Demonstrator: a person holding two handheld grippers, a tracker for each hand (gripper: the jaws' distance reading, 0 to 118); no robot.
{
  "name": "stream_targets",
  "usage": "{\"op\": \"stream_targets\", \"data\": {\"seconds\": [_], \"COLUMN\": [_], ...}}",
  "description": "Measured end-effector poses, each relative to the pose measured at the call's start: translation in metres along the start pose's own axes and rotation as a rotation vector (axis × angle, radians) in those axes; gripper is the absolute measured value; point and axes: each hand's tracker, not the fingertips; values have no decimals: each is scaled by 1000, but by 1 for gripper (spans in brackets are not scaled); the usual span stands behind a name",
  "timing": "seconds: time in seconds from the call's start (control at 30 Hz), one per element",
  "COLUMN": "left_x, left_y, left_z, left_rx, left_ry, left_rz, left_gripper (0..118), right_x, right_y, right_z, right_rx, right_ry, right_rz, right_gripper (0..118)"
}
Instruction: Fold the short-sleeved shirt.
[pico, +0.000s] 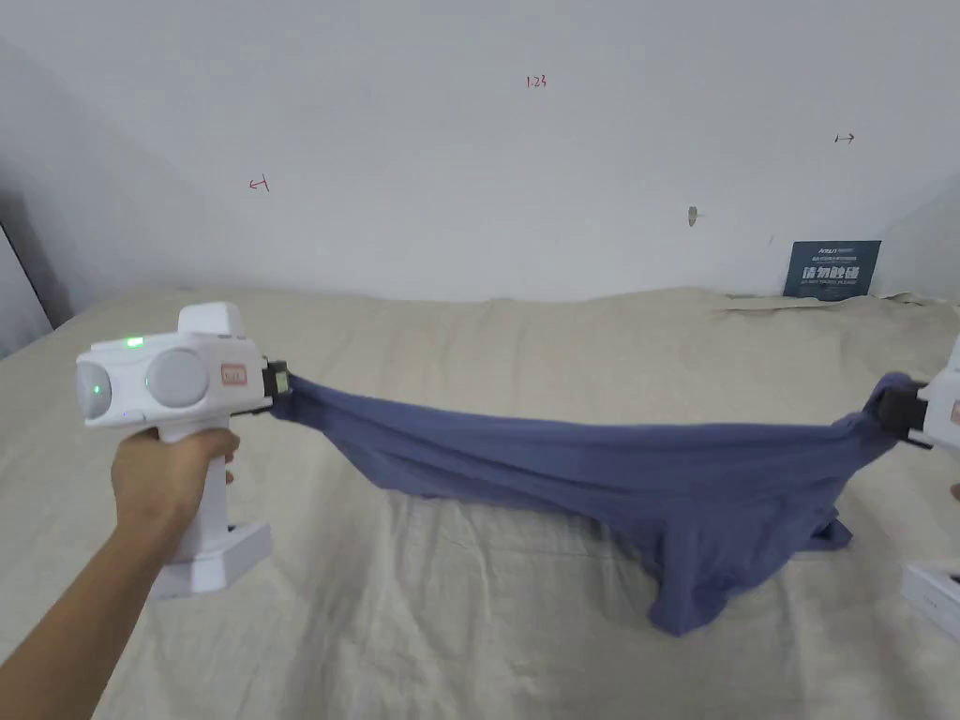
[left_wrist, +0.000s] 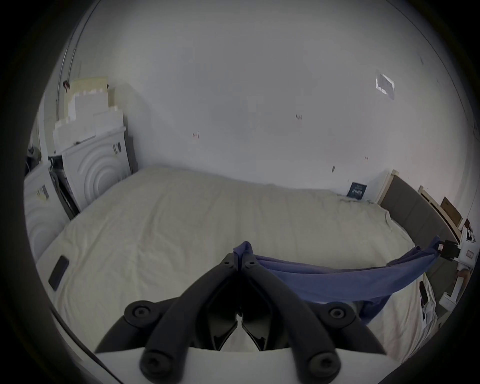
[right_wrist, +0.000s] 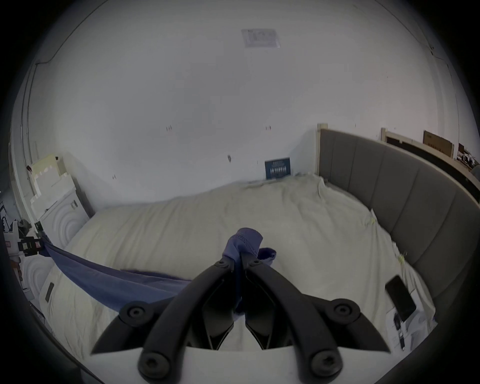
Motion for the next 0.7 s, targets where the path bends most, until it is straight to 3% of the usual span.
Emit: {"op": "stream_targets", "data": {"seconds": [0.4,0.7], "left_x": [-48,-71], "left_y": [-175,-255], "left_z": [37,78], "left_rx": [-202,-330], "left_ry": [24,61], "left_rz": [50,62], "left_gripper": [0,0], "right_x": [11,1], "right_y": [-151,-236], "right_z": [68,135], "right_rx": [-159,-248], "right_ry": [3,-6], "right_rz": [-85,-108], "right_gripper": [3,3]}}
